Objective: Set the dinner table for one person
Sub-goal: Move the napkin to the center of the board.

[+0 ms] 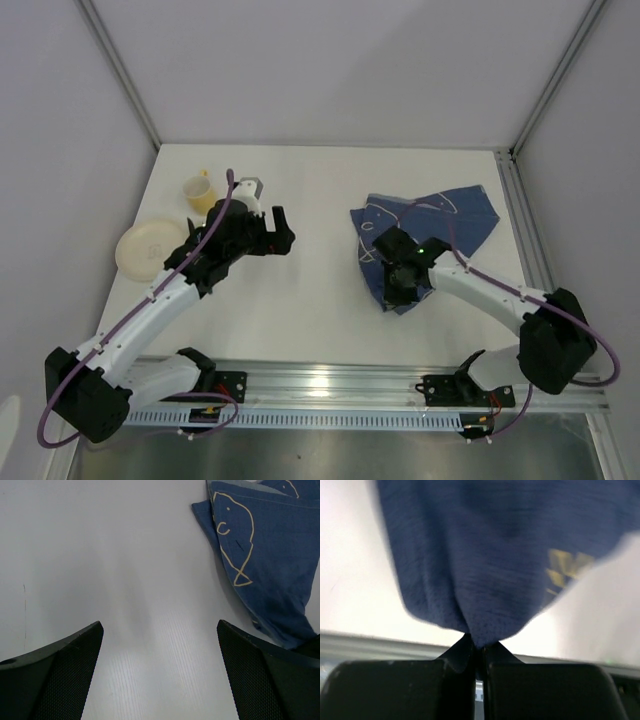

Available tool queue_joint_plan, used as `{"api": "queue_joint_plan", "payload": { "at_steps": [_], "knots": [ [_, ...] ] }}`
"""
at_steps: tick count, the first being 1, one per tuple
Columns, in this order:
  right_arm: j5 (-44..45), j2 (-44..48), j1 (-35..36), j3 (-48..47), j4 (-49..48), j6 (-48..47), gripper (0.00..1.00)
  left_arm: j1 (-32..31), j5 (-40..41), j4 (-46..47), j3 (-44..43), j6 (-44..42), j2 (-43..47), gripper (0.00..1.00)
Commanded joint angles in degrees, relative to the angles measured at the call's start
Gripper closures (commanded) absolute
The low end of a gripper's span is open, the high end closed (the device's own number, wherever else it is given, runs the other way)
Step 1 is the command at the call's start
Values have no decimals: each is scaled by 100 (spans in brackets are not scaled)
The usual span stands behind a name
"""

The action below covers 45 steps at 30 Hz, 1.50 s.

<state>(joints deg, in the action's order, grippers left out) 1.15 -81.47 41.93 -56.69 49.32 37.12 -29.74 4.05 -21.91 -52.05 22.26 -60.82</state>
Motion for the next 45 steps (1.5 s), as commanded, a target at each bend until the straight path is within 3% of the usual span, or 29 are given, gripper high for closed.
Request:
{"api": "queue_joint_plan", "payload": {
  "at_steps": [1,5,9,13,19,27,35,40,45],
  "knots": [
    [1071,938,-972,333,842,1207,100,-32,-10,240,-191,-196,-53,1],
    [1633,2150,-1968,702,904,1639,100,-41,-124,345,-367,-187,-369,1],
    [2283,2443,-2119,729,948,2000,97,-32,-361,424,-745,5,-966,1],
    [2285,2233,-2119,729,685,1948,49,-32,-1054,784,-955,182,-1712,1],
    [2442,2047,-1829,756,500,1939,27,-155,-2537,663,-1922,437,-3435,4],
    [2715,2495,-1662,685,298,1799,25,-322,-3209,-207,-3696,472,-5105,8],
    [2724,2882,-1627,747,420,1746,25,-322,-3561,-928,-5586,815,-6670,19],
    [2742,3225,-1627,808,535,1798,25,-314,-2886,-1499,-5895,779,-6847,21],
    [2698,3427,-1627,861,491,1816,25,-147,-3543,-1596,-6183,1429,-7329,26]
  ]
}}
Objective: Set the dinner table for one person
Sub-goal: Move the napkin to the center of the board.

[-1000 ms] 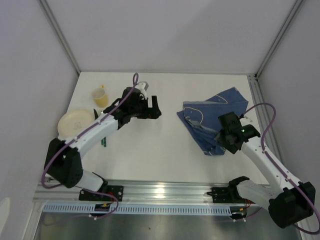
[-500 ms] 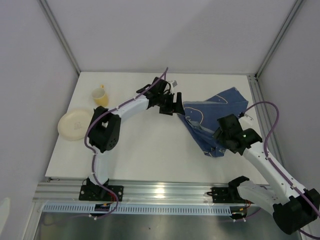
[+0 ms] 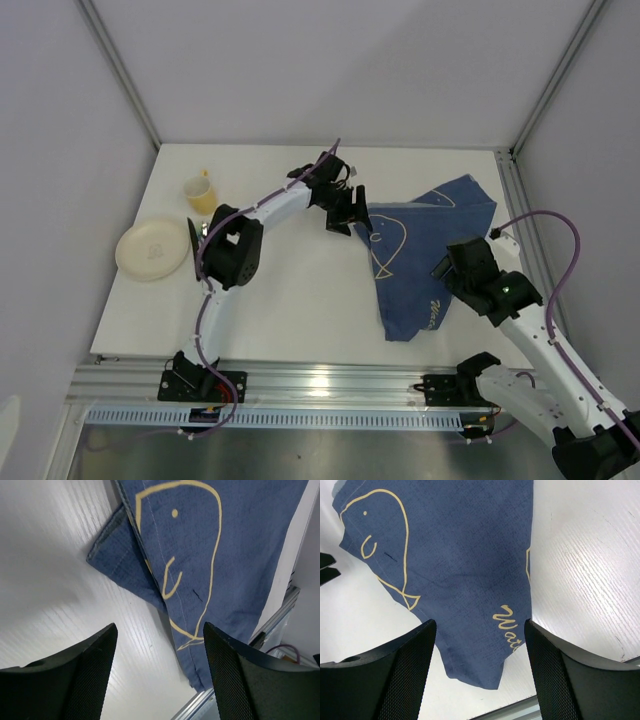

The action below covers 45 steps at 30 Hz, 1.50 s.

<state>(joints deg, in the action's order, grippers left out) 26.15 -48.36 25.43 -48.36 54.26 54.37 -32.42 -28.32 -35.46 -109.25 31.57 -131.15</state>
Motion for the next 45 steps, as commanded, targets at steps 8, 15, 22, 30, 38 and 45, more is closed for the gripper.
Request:
{"api": "queue_joint_plan", "payload": {
  "at_steps": [8,15,22,30,38,45],
  "knots": [
    [206,283,32,-7,102,91,25,219,230,-1401,-1520,982,-1000,32],
    [145,520,32,-16,138,100,25,228,265,-1367,-1406,1351,-1018,39],
    [-443,310,15,282,-871,-417,25,131,-420,-1112,-1204,1230,-992,83],
    [-558,-1569,-125,301,-2814,-1112,22,61,326,918,1458,386,1457,99],
    [-611,-4671,-223,-1962,-3203,-1727,23,61,1213,1305,2898,121,3112,93],
    [-682,-6307,-47,-3538,-2790,-1877,24,61,2031,1024,3533,130,4176,65]
  ]
}}
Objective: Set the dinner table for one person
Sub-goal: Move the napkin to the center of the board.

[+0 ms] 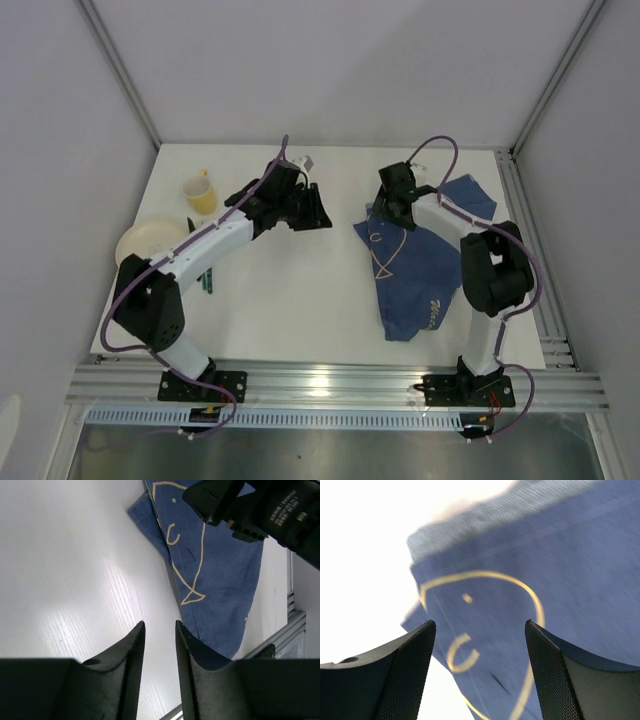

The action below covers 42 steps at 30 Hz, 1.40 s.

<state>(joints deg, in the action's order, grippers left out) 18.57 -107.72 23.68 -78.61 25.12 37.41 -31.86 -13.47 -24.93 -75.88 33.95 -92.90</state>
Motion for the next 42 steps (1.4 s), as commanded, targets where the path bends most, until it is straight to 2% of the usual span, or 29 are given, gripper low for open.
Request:
{"api": "queue_joint_plan", "payload": {
  "at_steps": [1,2,6,13,21,24,25,27,28,33,36,37,39,40,42],
  "knots": [
    [112,-468,232,-628,150,-199,24,4,556,-12,405,-100,456,63],
    [129,-669,277,-734,168,-251,24,4,548,14,459,-100,657,59],
    [270,-1240,462,-1314,414,-322,24,4,583,84,723,-117,1037,54],
    [411,-1839,585,-2017,713,-339,25,4,662,84,987,-196,1319,53],
    [683,-2060,602,-2229,959,-313,30,4,715,128,1180,-266,1512,53],
    [762,-2042,603,-2238,977,-252,38,4,732,146,1251,-293,1582,53],
    [762,-2042,603,-2229,968,-243,47,4,732,137,1268,-293,1582,53],
    [771,-2060,603,-2220,985,-234,54,4,732,129,1286,-293,1574,53],
    [771,-2069,611,-2220,994,-217,62,4,732,120,1295,-302,1573,53],
    [745,-2209,611,-2255,1108,-234,76,4,741,111,1321,-319,1556,53],
    [754,-2323,611,-2369,1266,-278,89,4,776,102,1330,-328,1573,53],
    [736,-2384,620,-2396,1284,-321,100,4,785,102,1330,-337,1573,53],
    [544,-2420,620,-2422,1189,-444,100,4,794,85,1330,-337,1582,53],
    [-23,-2498,629,-2440,1127,-706,100,4,802,76,1339,-328,1600,53],
    [-467,-2753,751,-2965,1483,-884,100,4,837,50,1356,-311,1617,54]
  ]
}}
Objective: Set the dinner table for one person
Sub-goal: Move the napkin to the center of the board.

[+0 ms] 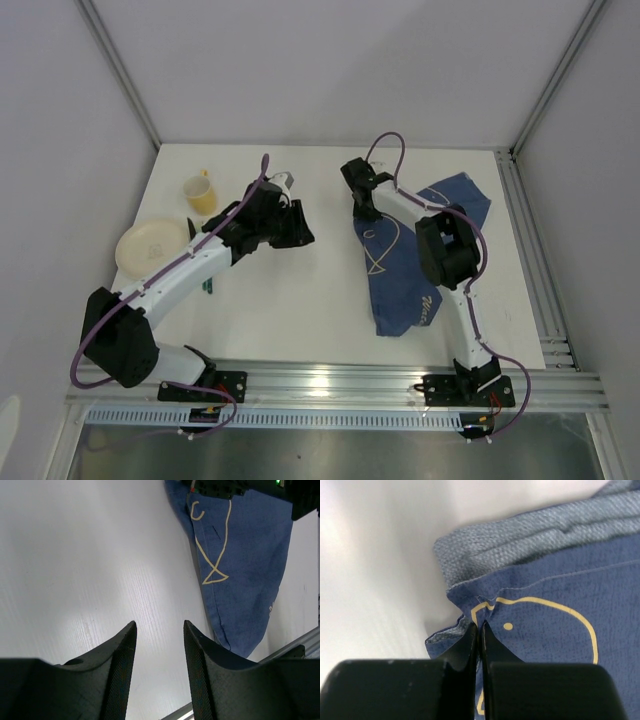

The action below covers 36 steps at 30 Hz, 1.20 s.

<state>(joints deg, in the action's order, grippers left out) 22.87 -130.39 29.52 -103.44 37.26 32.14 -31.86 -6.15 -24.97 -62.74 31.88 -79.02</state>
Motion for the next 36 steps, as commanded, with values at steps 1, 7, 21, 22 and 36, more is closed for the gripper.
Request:
{"api": "queue_joint_plan", "payload": {
  "at_steps": [1,7,21,22,36],
  "knots": [
    [-1047,-714,264,-702,387,-653,100,4,123,45,43,-85,238,54],
    [-1816,-1076,906,-1583,898,-1552,100,4,868,-253,-45,29,448,54],
    [-5264,127,1205,174,1169,-2405,100,4,2381,-324,324,47,1486,53],
    [-5389,206,1249,236,1257,-2466,99,-5,2399,-333,333,38,1495,53],
    [-5425,1525,2181,948,1592,-2775,96,4,2672,-333,315,-59,1443,52]
  ]
}}
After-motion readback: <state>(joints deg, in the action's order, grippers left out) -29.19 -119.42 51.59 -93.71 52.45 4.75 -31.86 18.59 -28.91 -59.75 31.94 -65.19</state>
